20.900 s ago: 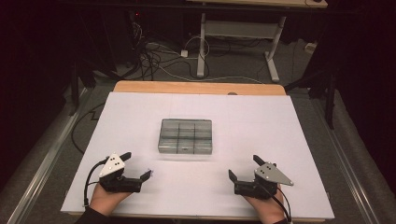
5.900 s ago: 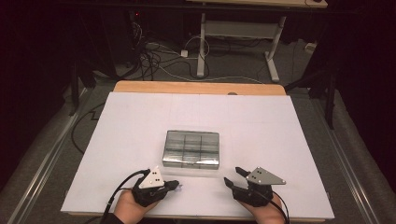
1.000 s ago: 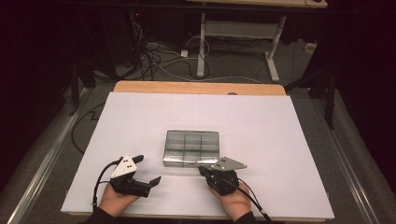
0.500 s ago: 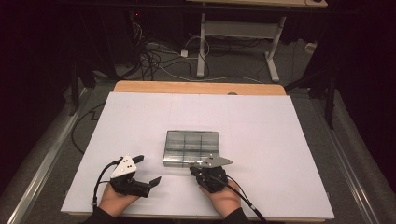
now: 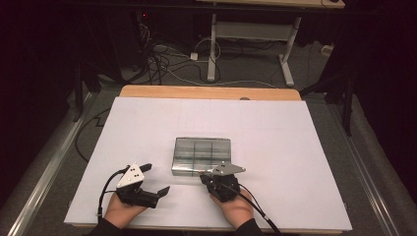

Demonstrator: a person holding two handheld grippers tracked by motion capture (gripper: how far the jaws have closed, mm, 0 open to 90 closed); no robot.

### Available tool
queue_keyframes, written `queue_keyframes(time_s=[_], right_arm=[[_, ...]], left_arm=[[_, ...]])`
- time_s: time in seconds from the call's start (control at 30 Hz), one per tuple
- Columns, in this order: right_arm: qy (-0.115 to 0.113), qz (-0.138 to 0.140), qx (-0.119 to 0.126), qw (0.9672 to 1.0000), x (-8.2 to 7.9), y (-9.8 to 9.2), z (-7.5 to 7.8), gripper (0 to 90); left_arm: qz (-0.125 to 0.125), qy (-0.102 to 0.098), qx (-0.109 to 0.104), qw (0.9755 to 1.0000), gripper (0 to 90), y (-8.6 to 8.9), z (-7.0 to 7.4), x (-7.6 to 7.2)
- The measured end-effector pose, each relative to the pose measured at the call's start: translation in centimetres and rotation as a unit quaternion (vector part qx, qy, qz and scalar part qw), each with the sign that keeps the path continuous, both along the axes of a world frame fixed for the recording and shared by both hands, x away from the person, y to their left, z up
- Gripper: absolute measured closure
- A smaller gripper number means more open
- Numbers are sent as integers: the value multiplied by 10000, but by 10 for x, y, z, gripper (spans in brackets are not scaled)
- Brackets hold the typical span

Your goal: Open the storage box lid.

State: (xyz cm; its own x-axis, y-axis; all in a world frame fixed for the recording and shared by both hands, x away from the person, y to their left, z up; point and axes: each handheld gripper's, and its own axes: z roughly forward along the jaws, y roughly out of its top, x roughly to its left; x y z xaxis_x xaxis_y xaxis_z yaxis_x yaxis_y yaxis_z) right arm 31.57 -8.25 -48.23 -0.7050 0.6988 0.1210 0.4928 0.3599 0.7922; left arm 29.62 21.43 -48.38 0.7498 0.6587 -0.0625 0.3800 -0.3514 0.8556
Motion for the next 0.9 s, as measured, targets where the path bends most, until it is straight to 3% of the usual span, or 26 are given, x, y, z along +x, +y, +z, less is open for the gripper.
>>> queue_keyframes(time_s=[0.9], right_arm=[[-67,72,156,9998,-1,-2,1,900]], left_arm=[[-53,57,18,10000,0,0,0,1]])
